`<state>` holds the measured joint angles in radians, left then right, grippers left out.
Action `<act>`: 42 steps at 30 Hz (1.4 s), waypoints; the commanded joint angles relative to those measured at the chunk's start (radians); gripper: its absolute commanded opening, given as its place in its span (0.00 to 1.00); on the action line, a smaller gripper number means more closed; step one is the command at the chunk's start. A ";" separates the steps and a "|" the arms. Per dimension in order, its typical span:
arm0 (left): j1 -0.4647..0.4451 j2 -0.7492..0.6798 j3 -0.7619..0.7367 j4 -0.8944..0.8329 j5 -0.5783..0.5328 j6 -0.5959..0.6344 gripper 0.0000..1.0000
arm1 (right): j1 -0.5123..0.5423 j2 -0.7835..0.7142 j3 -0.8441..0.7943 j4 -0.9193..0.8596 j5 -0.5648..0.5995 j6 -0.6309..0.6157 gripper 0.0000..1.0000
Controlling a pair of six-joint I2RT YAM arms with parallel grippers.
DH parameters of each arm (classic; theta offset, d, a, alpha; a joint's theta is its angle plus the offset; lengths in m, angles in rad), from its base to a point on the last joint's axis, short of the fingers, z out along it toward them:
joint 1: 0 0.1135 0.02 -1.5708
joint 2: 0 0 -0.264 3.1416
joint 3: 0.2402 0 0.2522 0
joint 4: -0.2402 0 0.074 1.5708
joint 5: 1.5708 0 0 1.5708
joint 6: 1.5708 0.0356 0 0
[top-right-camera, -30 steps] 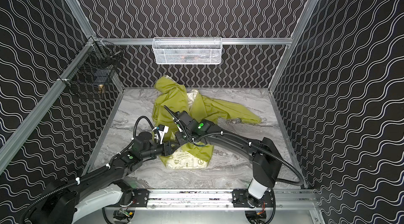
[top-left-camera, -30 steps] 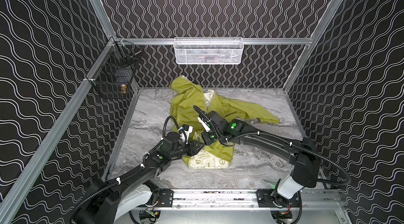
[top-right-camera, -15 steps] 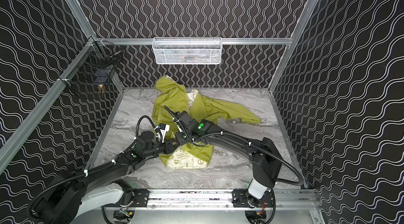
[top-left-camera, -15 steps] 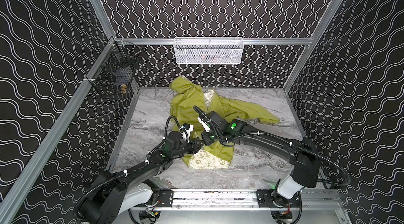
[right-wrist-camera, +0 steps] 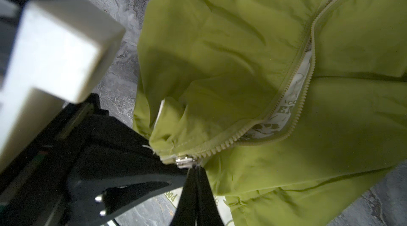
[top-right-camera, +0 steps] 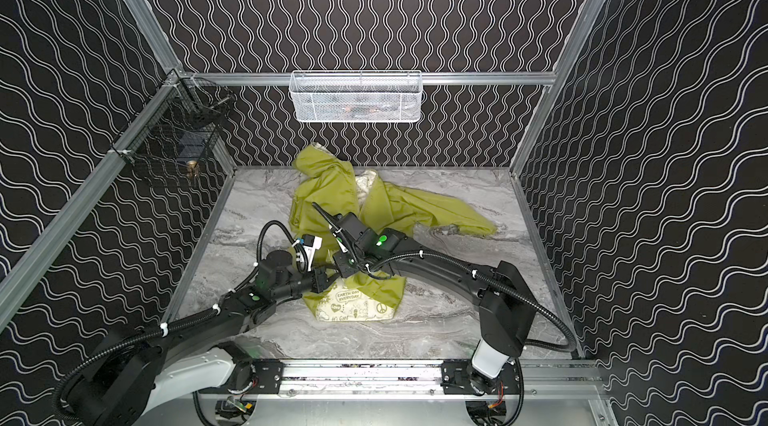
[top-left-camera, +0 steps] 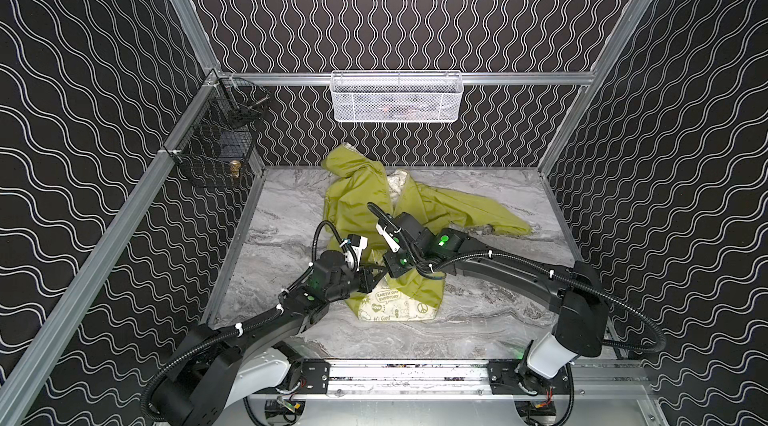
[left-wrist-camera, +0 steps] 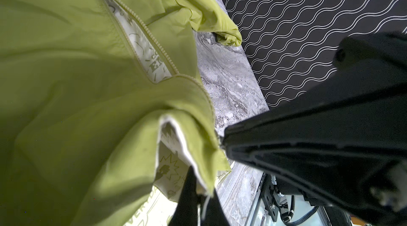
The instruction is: Zip up the jacket
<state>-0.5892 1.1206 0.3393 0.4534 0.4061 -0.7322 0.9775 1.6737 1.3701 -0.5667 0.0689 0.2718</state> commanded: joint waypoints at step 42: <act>0.015 0.008 0.055 -0.024 -0.004 -0.027 0.14 | -0.028 -0.015 -0.028 0.048 -0.037 0.030 0.00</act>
<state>-0.5770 1.1217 0.3904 0.3946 0.3943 -0.7536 0.9482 1.6699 1.3449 -0.5396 0.0319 0.2955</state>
